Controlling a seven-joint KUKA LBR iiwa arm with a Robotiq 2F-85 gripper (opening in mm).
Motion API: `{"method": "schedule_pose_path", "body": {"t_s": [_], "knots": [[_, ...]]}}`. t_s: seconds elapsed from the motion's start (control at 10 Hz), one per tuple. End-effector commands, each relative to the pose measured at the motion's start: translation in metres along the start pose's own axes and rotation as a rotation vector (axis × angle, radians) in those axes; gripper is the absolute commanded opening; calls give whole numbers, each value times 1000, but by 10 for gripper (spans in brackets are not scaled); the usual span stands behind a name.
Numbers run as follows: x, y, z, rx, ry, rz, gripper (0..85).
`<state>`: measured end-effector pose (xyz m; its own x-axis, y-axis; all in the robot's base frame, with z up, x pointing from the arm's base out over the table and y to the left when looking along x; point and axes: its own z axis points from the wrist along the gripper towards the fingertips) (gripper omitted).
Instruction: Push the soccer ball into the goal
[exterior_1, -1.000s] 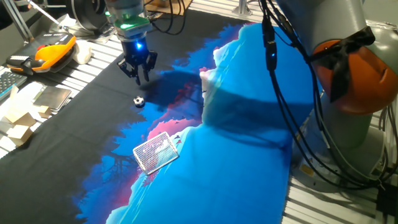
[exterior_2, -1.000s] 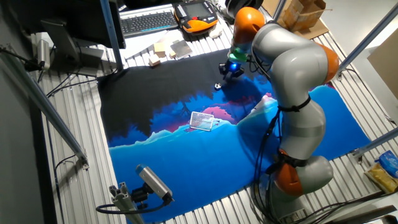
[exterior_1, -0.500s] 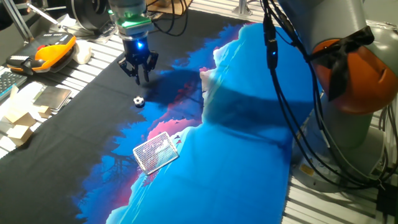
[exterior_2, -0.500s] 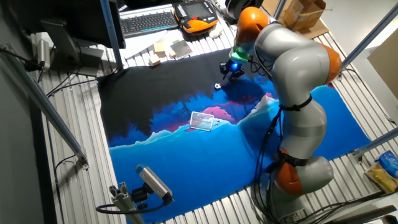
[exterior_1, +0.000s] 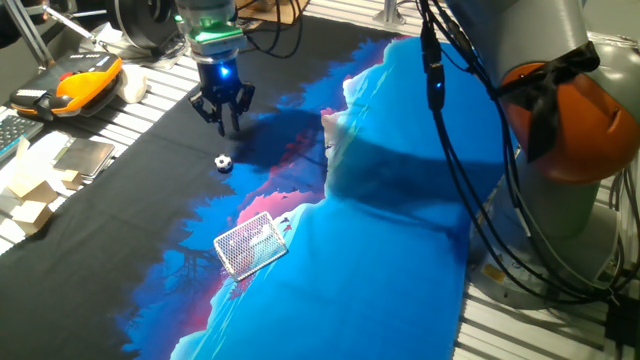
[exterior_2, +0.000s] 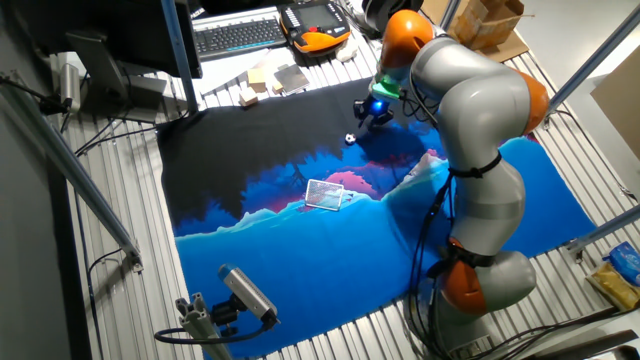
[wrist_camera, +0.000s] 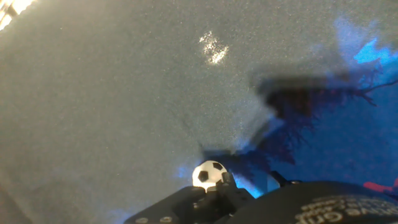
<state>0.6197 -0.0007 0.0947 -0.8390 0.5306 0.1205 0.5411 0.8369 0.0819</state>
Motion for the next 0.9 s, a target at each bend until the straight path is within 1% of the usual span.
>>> {"method": "schedule_pose_path", "body": {"t_s": [0.0, 0.1, 0.2, 0.3, 0.4, 0.5, 0.6, 0.7, 0.8], "knots": [[0, 0, 0, 15, -5, -7, 340], [0, 0, 0, 25, -3, -17, 340], [0, 0, 0, 67, -21, -39, 340], [0, 0, 0, 118, -46, -78, 510], [0, 0, 0, 112, -41, -107, 510], [0, 0, 0, 116, -40, -128, 510], [0, 0, 0, 158, -67, -155, 510], [0, 0, 0, 170, -79, -184, 510], [0, 0, 0, 148, -56, -223, 340]]}}
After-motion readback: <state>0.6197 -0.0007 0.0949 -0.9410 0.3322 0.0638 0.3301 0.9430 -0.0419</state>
